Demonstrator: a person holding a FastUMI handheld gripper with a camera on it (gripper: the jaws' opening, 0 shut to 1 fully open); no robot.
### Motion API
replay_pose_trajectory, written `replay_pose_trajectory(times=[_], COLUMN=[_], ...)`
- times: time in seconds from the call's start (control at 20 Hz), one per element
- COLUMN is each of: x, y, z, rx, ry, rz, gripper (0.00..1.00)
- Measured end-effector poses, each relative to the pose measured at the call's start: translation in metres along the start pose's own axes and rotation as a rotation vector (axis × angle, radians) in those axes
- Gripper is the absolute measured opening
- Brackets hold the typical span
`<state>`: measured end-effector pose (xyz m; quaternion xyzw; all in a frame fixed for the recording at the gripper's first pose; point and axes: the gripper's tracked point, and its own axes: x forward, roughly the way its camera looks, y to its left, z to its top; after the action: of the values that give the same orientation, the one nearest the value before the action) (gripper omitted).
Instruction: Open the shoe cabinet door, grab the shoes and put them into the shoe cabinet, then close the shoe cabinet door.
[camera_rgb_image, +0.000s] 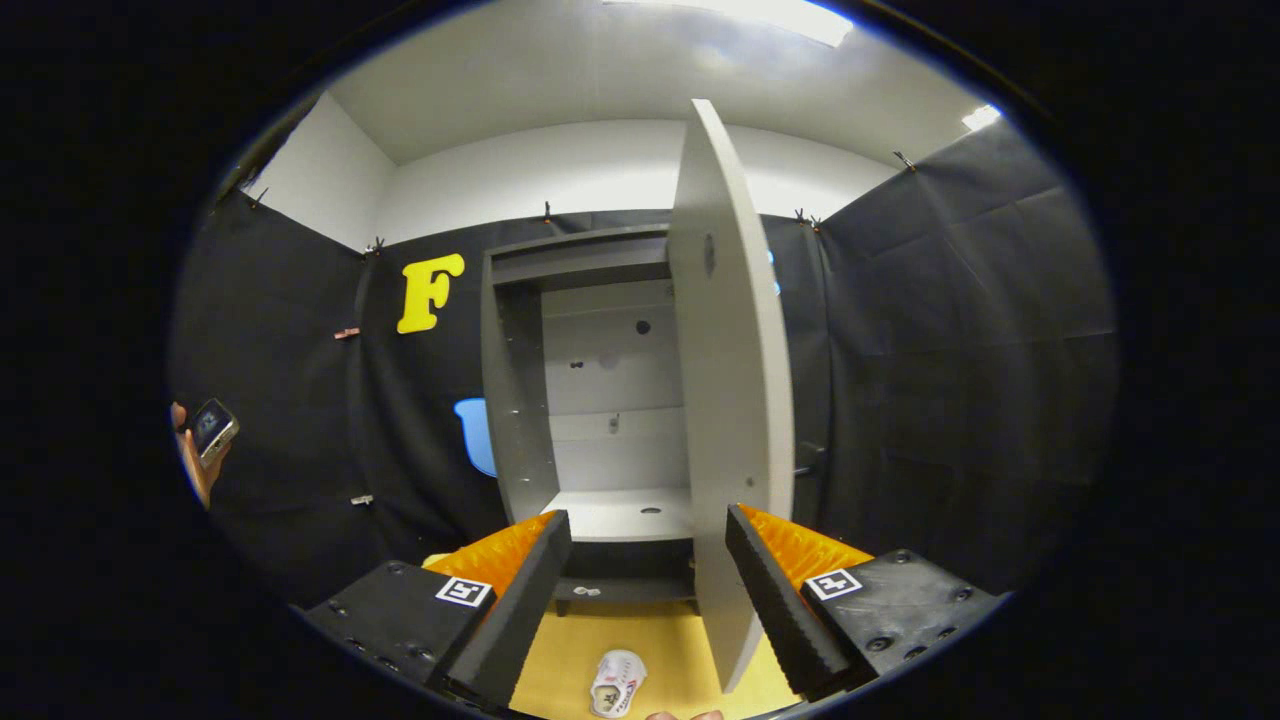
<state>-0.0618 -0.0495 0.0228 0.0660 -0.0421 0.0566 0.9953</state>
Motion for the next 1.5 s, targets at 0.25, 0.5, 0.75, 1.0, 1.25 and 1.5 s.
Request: replay_pose_trajectory(times=[0.25,0.5,0.75,1.0,1.25,1.5], x=[0.017,0.028,0.017,0.009,0.015,0.041], y=[0.049,0.077,0.088,0.068,0.050,0.040], z=[-0.071,-0.170,-0.297,-0.408,-0.500,-0.551], rx=[0.004,-0.014,-0.001,0.035,0.059,0.078], ry=[0.140,0.346,0.596,0.755,0.833,0.810], rz=[0.043,0.053,0.044,-0.040,-0.096,-0.140], gripper=[0.98,0.98,0.98,0.99,0.79,0.59])
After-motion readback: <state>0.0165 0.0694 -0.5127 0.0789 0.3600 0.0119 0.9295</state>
